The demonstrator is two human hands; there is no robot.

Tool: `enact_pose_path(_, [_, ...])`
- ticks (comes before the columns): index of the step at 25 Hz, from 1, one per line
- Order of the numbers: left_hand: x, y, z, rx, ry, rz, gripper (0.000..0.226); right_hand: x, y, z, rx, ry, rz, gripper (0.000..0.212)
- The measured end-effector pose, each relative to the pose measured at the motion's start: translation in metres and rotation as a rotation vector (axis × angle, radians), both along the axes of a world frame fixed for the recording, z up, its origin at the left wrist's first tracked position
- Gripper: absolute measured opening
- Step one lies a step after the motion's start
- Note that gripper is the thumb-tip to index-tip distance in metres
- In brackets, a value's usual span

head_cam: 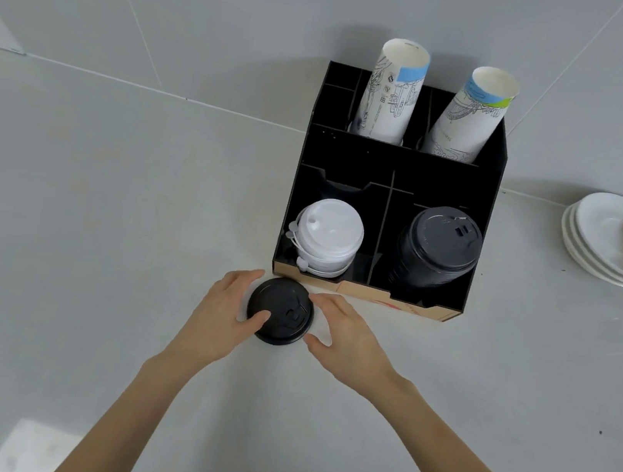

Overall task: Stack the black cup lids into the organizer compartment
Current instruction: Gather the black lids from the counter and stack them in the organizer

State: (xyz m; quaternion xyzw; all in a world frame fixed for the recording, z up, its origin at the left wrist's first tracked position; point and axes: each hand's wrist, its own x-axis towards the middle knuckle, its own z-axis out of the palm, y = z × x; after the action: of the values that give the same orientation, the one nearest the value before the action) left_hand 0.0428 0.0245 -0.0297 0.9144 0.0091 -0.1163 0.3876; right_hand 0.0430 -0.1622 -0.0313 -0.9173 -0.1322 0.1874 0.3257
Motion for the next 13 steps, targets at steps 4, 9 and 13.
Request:
enact_pose_path(4, [-0.002, 0.001, -0.011, 0.018, 0.050, -0.031, 0.056, 0.002, 0.006, -0.008, -0.023, 0.009, -0.014, 0.054])
enact_pose_path(9, [-0.006, 0.000, -0.017, 0.019, 0.033, -0.050, 0.060, 0.001, 0.006, -0.011, -0.034, -0.001, -0.013, 0.059])
enact_pose_path(13, [-0.023, -0.002, -0.021, 0.017, 0.024, -0.098, 0.063, -0.005, 0.003, -0.013, -0.037, 0.008, 0.002, 0.071])
